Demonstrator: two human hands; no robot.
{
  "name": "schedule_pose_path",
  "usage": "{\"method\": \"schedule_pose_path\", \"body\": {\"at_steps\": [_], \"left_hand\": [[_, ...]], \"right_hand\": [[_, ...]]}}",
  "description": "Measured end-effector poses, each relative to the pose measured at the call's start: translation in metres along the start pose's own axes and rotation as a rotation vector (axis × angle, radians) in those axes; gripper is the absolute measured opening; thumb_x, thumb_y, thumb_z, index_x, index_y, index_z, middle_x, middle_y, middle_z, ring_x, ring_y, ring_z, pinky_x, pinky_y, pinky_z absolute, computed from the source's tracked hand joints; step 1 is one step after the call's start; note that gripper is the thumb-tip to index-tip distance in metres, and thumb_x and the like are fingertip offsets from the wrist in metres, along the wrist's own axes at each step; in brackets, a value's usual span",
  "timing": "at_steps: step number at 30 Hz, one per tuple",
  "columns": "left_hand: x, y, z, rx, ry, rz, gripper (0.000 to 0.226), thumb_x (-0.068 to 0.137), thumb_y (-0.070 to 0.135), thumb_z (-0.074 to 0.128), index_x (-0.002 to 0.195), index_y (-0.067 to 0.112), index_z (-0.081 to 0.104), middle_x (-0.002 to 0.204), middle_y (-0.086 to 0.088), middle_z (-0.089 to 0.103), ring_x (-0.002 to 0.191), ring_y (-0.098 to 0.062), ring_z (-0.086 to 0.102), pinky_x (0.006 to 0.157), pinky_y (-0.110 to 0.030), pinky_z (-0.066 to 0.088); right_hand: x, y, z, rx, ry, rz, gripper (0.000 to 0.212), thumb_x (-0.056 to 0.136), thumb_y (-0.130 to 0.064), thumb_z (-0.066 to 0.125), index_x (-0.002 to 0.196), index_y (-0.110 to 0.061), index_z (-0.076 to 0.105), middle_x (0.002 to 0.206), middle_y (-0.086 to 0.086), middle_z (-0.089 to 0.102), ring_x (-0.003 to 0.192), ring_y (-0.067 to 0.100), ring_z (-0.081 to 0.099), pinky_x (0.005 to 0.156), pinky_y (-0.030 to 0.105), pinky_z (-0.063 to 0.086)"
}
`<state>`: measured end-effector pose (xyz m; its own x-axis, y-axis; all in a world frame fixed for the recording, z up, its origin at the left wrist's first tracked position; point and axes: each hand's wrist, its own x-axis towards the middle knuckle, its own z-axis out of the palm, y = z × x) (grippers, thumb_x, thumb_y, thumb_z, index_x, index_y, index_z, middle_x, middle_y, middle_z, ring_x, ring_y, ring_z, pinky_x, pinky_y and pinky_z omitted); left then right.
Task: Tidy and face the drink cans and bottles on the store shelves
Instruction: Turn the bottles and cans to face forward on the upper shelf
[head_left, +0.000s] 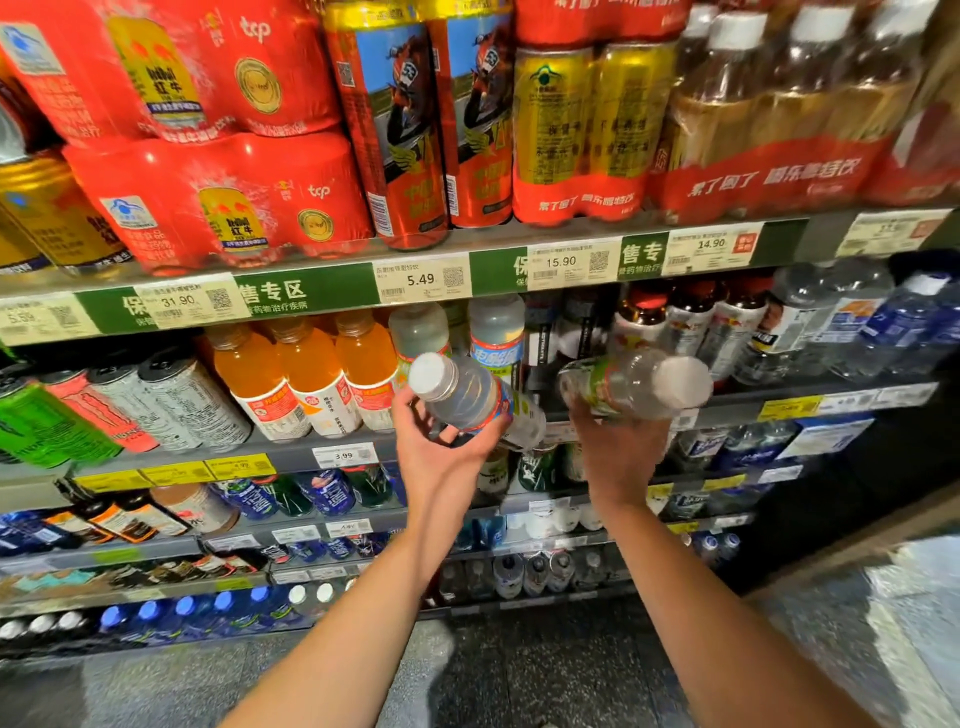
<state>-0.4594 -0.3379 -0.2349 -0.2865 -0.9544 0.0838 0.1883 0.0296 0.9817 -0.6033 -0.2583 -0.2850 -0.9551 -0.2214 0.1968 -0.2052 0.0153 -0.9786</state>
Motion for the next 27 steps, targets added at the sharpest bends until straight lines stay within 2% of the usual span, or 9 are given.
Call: {"method": "schedule_pose_path", "body": {"at_steps": [3, 5, 8, 13, 15, 17, 20, 23, 27], "left_hand": [[0.002, -0.01, 0.032, -0.025, 0.021, -0.019, 0.079, 0.065, -0.014, 0.085, 0.125, 0.02, 0.046, 0.13, -0.011, 0.061, 0.103, -0.001, 0.066, 0.095, -0.027, 0.055], [0.003, -0.015, 0.055, -0.08, 0.044, -0.051, 0.079, 0.065, -0.016, 0.083, 0.126, 0.019, 0.046, 0.128, -0.007, 0.06, 0.101, 0.007, 0.065, 0.099, -0.031, 0.054], [0.004, -0.022, 0.087, -0.096, 0.044, -0.068, 0.083, 0.067, -0.015, 0.083, 0.136, 0.007, 0.042, 0.126, -0.003, 0.058, 0.098, 0.013, 0.064, 0.094, -0.02, 0.053], [0.01, -0.028, 0.122, -0.051, 0.025, -0.059, 0.072, 0.07, -0.009, 0.084, 0.128, 0.015, 0.048, 0.116, 0.009, 0.06, 0.108, -0.002, 0.063, 0.103, -0.025, 0.05], [0.016, -0.03, 0.131, 0.023, 0.034, -0.027, 0.072, 0.071, -0.003, 0.086, 0.132, 0.011, 0.05, 0.112, 0.015, 0.06, 0.098, 0.016, 0.06, 0.102, -0.018, 0.049], [0.025, -0.03, 0.138, 0.13, 0.052, 0.008, 0.073, 0.072, 0.008, 0.089, 0.135, 0.004, 0.051, 0.118, 0.009, 0.064, 0.098, 0.016, 0.059, 0.096, -0.01, 0.047], [0.039, -0.03, 0.144, 0.307, 0.028, 0.023, 0.069, 0.07, 0.027, 0.091, 0.128, 0.008, 0.058, 0.119, -0.004, 0.069, 0.106, -0.012, 0.064, 0.098, -0.029, 0.05], [0.042, -0.033, 0.148, 0.401, -0.081, 0.098, 0.046, 0.069, 0.032, 0.09, 0.102, 0.015, 0.062, 0.095, 0.004, 0.071, 0.085, -0.013, 0.067, 0.081, -0.04, 0.056], [0.037, -0.041, 0.142, 0.412, -0.165, 0.087, 0.069, 0.071, 0.045, 0.084, 0.126, 0.012, 0.058, 0.116, 0.0, 0.071, 0.106, -0.01, 0.068, 0.091, -0.04, 0.056]], "right_hand": [[-0.001, 0.004, -0.028, 0.045, 0.016, 0.047, 0.074, 0.072, -0.039, 0.087, 0.132, -0.012, 0.051, 0.127, 0.006, 0.064, 0.12, 0.018, 0.06, 0.111, 0.036, 0.043], [-0.002, 0.002, -0.046, 0.066, 0.036, 0.04, 0.083, 0.069, -0.039, 0.084, 0.135, -0.002, 0.05, 0.128, 0.007, 0.063, 0.118, 0.013, 0.059, 0.109, 0.029, 0.043], [-0.001, 0.007, -0.067, 0.095, 0.027, 0.053, 0.082, 0.067, -0.038, 0.083, 0.135, -0.005, 0.052, 0.127, 0.006, 0.065, 0.12, 0.011, 0.06, 0.11, 0.031, 0.044], [0.003, 0.017, -0.085, 0.062, 0.002, 0.096, 0.067, 0.069, -0.026, 0.089, 0.127, -0.022, 0.056, 0.118, -0.017, 0.065, 0.111, -0.008, 0.06, 0.102, 0.018, 0.046], [0.004, 0.021, -0.089, 0.047, -0.015, 0.115, 0.072, 0.067, -0.028, 0.091, 0.129, -0.019, 0.054, 0.12, -0.008, 0.066, 0.113, 0.001, 0.061, 0.106, 0.03, 0.047], [0.005, 0.025, -0.092, 0.028, -0.035, 0.125, 0.082, 0.064, -0.041, 0.091, 0.133, -0.021, 0.052, 0.124, -0.003, 0.065, 0.118, 0.01, 0.06, 0.108, 0.042, 0.047], [0.006, 0.027, -0.094, 0.001, -0.069, 0.145, 0.084, 0.065, -0.04, 0.091, 0.136, -0.027, 0.048, 0.127, -0.005, 0.063, 0.119, 0.01, 0.06, 0.106, 0.045, 0.048], [0.004, 0.028, -0.095, -0.023, -0.089, 0.15, 0.087, 0.065, -0.04, 0.09, 0.138, -0.035, 0.043, 0.129, -0.009, 0.06, 0.12, 0.01, 0.058, 0.107, 0.044, 0.047], [0.001, 0.03, -0.091, -0.078, -0.096, 0.135, 0.078, 0.066, -0.036, 0.091, 0.13, -0.032, 0.046, 0.124, -0.007, 0.06, 0.115, 0.014, 0.059, 0.102, 0.047, 0.049]]}}
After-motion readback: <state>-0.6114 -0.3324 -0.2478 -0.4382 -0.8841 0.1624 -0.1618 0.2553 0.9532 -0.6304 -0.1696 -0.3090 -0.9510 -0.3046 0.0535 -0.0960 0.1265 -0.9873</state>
